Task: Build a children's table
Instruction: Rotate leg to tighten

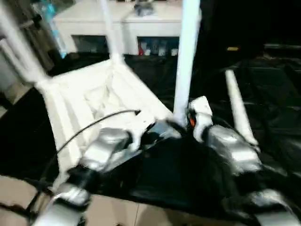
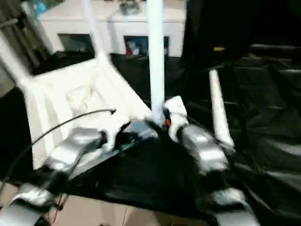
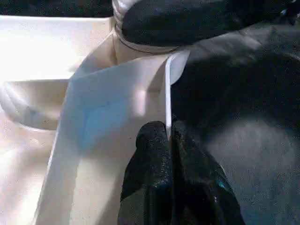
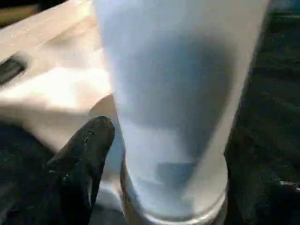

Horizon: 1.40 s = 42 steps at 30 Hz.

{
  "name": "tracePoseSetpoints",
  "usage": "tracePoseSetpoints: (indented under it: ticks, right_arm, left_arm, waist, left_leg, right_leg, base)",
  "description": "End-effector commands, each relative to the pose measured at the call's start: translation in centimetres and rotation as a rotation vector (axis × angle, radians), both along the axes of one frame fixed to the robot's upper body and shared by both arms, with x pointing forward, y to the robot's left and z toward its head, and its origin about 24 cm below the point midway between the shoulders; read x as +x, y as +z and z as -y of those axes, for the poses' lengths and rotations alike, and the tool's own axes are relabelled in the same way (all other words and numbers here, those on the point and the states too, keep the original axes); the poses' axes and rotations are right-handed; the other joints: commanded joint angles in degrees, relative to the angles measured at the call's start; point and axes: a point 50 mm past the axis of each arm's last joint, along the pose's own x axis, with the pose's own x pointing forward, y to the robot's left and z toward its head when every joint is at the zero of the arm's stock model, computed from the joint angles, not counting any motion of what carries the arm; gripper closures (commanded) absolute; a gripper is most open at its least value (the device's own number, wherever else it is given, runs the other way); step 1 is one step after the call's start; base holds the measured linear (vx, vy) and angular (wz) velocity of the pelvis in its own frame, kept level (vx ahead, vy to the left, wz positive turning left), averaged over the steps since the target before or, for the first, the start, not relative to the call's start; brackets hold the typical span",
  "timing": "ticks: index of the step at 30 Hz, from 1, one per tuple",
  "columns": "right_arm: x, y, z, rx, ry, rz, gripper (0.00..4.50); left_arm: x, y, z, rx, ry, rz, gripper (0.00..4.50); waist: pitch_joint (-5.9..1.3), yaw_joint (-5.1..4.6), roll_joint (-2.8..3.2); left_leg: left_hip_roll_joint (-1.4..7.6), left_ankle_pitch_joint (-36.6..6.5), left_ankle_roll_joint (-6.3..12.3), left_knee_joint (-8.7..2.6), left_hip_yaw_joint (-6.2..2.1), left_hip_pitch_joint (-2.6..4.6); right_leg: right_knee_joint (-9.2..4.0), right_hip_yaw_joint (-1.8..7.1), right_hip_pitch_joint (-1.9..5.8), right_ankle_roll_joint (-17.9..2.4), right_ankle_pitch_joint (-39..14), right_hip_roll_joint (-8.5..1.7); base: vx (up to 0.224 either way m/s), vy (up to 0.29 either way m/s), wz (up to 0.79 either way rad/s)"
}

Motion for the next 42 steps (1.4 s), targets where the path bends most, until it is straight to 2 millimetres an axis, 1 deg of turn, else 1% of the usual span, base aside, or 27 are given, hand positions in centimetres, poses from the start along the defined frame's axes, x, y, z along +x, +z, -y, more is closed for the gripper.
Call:
tracePoseSetpoints:
  ticks: [1,2,5,7,8,10,11,13,14,15,17,19,23,26,27,28,29,30,31,32,33,34,36,39,40,41,42]
  right_arm:
    - [-1.5,0.2,-0.6,0.0,0.187,-0.028,0.82]
    - [-1.6,0.2,-0.5,-0.005,0.202,-0.03,0.82]
    - [-2.6,0.7,0.6,-0.045,0.305,-0.038,0.82]
    - [-3.1,1.0,1.4,-0.065,0.345,-0.047,0.82]
    - [-3.1,1.1,1.4,-0.067,0.348,-0.048,0.82]
    - [-3.4,1.1,1.6,-0.063,0.362,-0.07,0.98]
    - [-3.6,1.0,1.4,-0.062,0.383,-0.081,0.98]
    - [-3.7,1.0,1.3,-0.057,0.399,-0.091,1.08]
    - [-3.8,1.0,1.1,-0.055,0.406,-0.095,1.19]
    - [-3.9,0.8,0.9,-0.052,0.413,-0.105,1.28]
    - [-4.2,0.4,0.5,-0.035,0.411,-0.126,1.55]
    - [-4.4,0.1,0.3,-0.015,0.402,-0.137,1.61]
    - [-4.4,-0.7,-0.3,0.03,0.314,-0.147,1.76]
    - [-3.6,-1.8,-1.0,0.053,0.165,-0.166,1.78]
    - [-3.2,-2.3,-1.3,0.059,0.088,-0.174,1.78]
    - [-3.2,-2.3,-1.3,0.059,0.088,-0.174,1.78]
    - [-2.4,-3.2,-2.0,0.059,-0.05,-0.189,1.78]
    - [-2.1,-3.4,-2.2,0.057,-0.094,-0.197,1.78]
    - [-1.7,-3.8,-2.8,0.036,-0.147,-0.192,1.79]
    - [-1.5,-3.9,-3.1,0.024,-0.174,-0.19,1.79]
    - [-0.7,-3.9,-3.7,0.018,-0.247,-0.185,1.79]
    - [-0.5,-3.8,-3.9,0.029,-0.263,-0.185,1.79]
    - [-0.3,-3.6,-4.2,0.052,-0.263,-0.185,1.24]
    - [0.2,-2.9,-4.4,0.08,-0.265,-0.17,1.0]
    - [0.4,-2.7,-4.3,0.091,-0.27,-0.164,1.0]
    - [0.6,-2.4,-4.2,0.088,-0.269,-0.141,0.88]
    - [0.7,-1.8,-3.8,0.064,-0.277,-0.093,0.67]
  left_arm:
    - [-0.9,1.5,0.8,-0.074,-0.169,0.034,4.5]
    - [-1.0,1.5,0.7,-0.074,-0.18,0.032,4.5]
    - [-1.6,1.5,0.1,-0.061,-0.244,0.012,4.5]
    - [-1.8,1.5,-0.6,-0.029,-0.28,0.004,4.5]
    - [-1.8,1.5,-0.7,-0.023,-0.286,0.003,4.5]
    - [-1.7,1.5,-1.1,-0.009,-0.288,0.003,4.5]
    - [-1.6,1.7,-1.3,-0.008,-0.287,0.006,4.5]
    - [-1.6,1.8,-1.4,-0.013,-0.293,0.0,4.5]
    - [-1.7,1.8,-1.5,-0.014,-0.296,-0.001,4.5]
    - [-1.7,1.8,-1.5,-0.017,-0.295,-0.006,4.5]
    - [-1.7,1.4,-1.3,-0.016,-0.282,-0.018,4.5]
    - [-1.6,1.2,-1.1,-0.016,-0.271,-0.021,4.5]
    - [-1.1,1.1,-0.6,-0.031,-0.214,-0.025,4.5]
    - [0.0,0.9,-0.3,-0.022,-0.074,-0.026,4.5]
    - [0.6,0.9,-0.1,-0.024,0.004,-0.026,4.5]
    - [0.6,0.9,-0.1,-0.024,0.004,-0.026,4.5]
    - [1.6,0.8,0.5,-0.027,0.141,-0.031,4.5]
    - [1.9,0.8,0.8,-0.026,0.179,-0.031,4.5]
    - [2.5,0.9,1.1,-0.033,0.245,-0.025,4.5]
    - [2.7,1.0,1.3,-0.037,0.27,-0.022,4.5]
    - [3.1,1.2,2.0,-0.048,0.3,-0.01,4.5]
    - [3.2,1.3,2.2,-0.051,0.302,-0.006,4.5]
    - [3.2,1.4,2.5,-0.057,0.291,-0.002,4.5]
    - [3.1,1.2,3.1,-0.045,0.247,0.005,4.5]
    - [3.1,1.1,3.2,-0.037,0.239,0.005,4.5]
    - [3.0,1.1,3.4,-0.034,0.221,0.015,4.5]
    - [3.0,1.0,3.4,-0.027,0.204,0.022,4.5]
  waist:
    - [-4.24,0.68,-1.15]
    - [-4.28,1.25,-1.1]
    - [-4.3,2.47,-1.11]
    - [-3.93,3.05,-1.26]
    - [-3.78,3.02,-1.28]
    - [-3.4,2.88,-1.39]
    - [-3.31,2.89,-1.2]
    - [-3.2,2.74,-1.22]
    - [-3.26,2.77,-0.62]
    - [-3.28,2.63,-1.04]
    - [-3.33,2.65,-1.02]
    - [-3.4,2.76,-1.06]
    - [-3.48,2.46,-1.23]
    - [-3.28,2.05,-1.22]
    - [-3.15,1.62,-1.16]
    - [-3.02,1.36,-1.22]
    - [-3.13,1.11,-1.51]
    - [-3.05,0.53,-1.23]
    - [-2.95,0.01,-1.14]
    - [-3.07,-0.15,-1.19]
    - [-3.02,-0.56,-0.9]
    - [-2.92,-1.17,-1.0]
    - [-3.03,-1.29,-1.17]
    - [-3.06,-1.27,-0.86]
    - [-3.06,-1.47,-0.98]
    - [-3.04,-1.45,-0.37]
    - [-3.14,-1.58,-0.4]
  left_leg:
    - [2.69,-8.83,7.08,-3.54,-0.55,0.59]
    - [2.75,-6.86,8.05,-3.33,-0.46,0.61]
    - [2.92,-5.38,9.04,-3.16,-0.34,0.74]
    - [3.02,-8.66,7.85,-3.46,-0.26,1.05]
    - [3.05,-9.74,7.31,-3.59,-0.24,1.04]
    - [2.96,-13.82,4.78,-4.03,-0.36,1.1]
    - [2.95,-14.84,4.13,-4.12,-0.4,1.17]
    - [2.83,-17.49,2.24,-4.31,-0.5,1.39]
    - [2.79,-17.58,1.96,-4.31,-0.59,1.43]
    - [2.79,-17.56,1.78,-4.34,-0.54,1.35]
    - [2.77,-17.25,1.71,-4.3,-0.54,1.32]
    - [2.77,-16.64,1.86,-4.24,-0.53,1.25]
    - [2.68,-15.3,2.12,-4.24,-0.57,0.94]
    - [2.5,-17.11,1.28,-4.37,-0.64,1.09]
    - [2.42,-18.2,0.54,-4.39,-0.56,1.1]
    - [2.23,-20.2,-0.33,-4.45,-0.88,1.28]
    - [2.21,-20.41,-0.41,-4.52,-1.01,1.13]
    - [2.13,-19.87,-0.83,-4.48,-0.89,1.02]
    - [1.93,-21.56,-1.35,-4.39,-1.08,1.2]
    - [1.83,-22.01,-1.36,-4.38,-1.21,1.21]
    - [1.74,-22.74,-1.19,-4.31,-1.18,1.24]
    - [1.61,-24.16,-0.91,-4.26,-1.24,1.31]
    - [1.6,-23.98,0.1,-4.21,-1.23,1.21]
    - [1.65,-23.4,0.76,-4.28,-1.28,1.08]
    - [1.7,-23.61,0.85,-4.4,-1.34,0.87]
    - [1.75,-23.89,0.68,-4.46,-1.44,0.91]
    - [1.84,-24.01,0.6,-4.51,-1.46,0.93]
  right_leg:
    - [-2.83,2.03,3.03,-14.66,-6.3,-2.77]
    - [-2.5,2.02,2.96,-15.48,-3.94,-2.76]
    - [-2.2,2.02,2.92,-15.85,-3.07,-2.82]
    - [-2.72,2.12,2.57,-15.23,-8.42,-2.85]
    - [-2.91,2.2,2.54,-14.94,-10.04,-2.86]
    - [-3.45,2.33,2.48,-13.3,-16.06,-2.91]
    - [-3.6,2.36,2.38,-12.9,-17.58,-2.96]
    - [-3.98,2.5,2.25,-11.52,-21.21,-2.99]
    - [-3.91,2.51,2.26,-11.42,-21.09,-2.97]
    - [-3.98,2.53,2.25,-11.37,-20.4,-2.86]
    - [-3.88,2.57,2.25,-11.66,-19.47,-2.9]
    - [-3.82,2.59,2.31,-11.88,-18.52,-2.93]
    - [-3.6,2.48,2.45,-12.11,-17.35,-2.88]
    - [-3.98,2.36,2.28,-11.53,-20.23,-2.92]
    - [-4.15,2.42,2.11,-11.06,-21.95,-2.86]
    - [-4.46,2.12,2.14,-10.32,-25.13,-2.97]
    - [-4.49,2.04,2.42,-9.8,-25.73,-2.98]
    - [-4.46,2.16,2.08,-9.77,-25.34,-2.89]
    - [-4.8,1.93,1.96,-9.31,-27.22,-2.86]
    - [-4.79,1.75,2.19,-8.94,-27.89,-2.87]
    - [-5.18,1.72,1.96,-8.38,-28.6,-2.84]
    - [-5.49,1.52,1.86,-7.91,-30.23,-2.79]
    - [-5.8,1.53,1.89,-7.07,-31.09,-2.82]
    - [-5.78,1.5,1.91,-7.01,-30.7,-2.75]
    - [-5.7,1.46,1.99,-7.08,-29.81,-2.68]
    - [-5.61,1.45,2.01,-7.21,-29.59,-2.75]
    - [-5.59,1.46,2.02,-7.41,-28.47,-2.68]
  base:
    - [0.056,0.001,0.04]
    - [0.0,0.0,0.0]
    - [0.0,0.0,0.0]
    - [0.0,0.0,0.0]
    - [0.0,0.0,0.0]
    - [0.0,0.0,0.0]
    - [0.0,0.0,0.0]
    - [0.0,0.0,0.0]
    - [0.0,0.0,0.0]
    - [0.0,0.0,0.0]
    - [0.0,0.0,0.0]
    - [0.0,0.0,0.0]
    - [0.0,0.0,0.0]
    - [0.0,0.0,0.0]
    - [0.0,0.0,0.0]
    - [0.0,0.0,0.0]
    - [0.0,0.0,0.0]
    - [0.0,0.0,0.0]
    - [0.0,0.0,0.0]
    - [0.0,0.0,0.0]
    - [0.0,0.0,0.0]
    - [0.0,0.0,0.0]
    - [0.0,0.0,0.0]
    - [0.0,0.0,0.0]
    - [0.0,0.0,0.0]
    - [0.0,0.0,0.0]
    - [0.0,0.0,0.0]
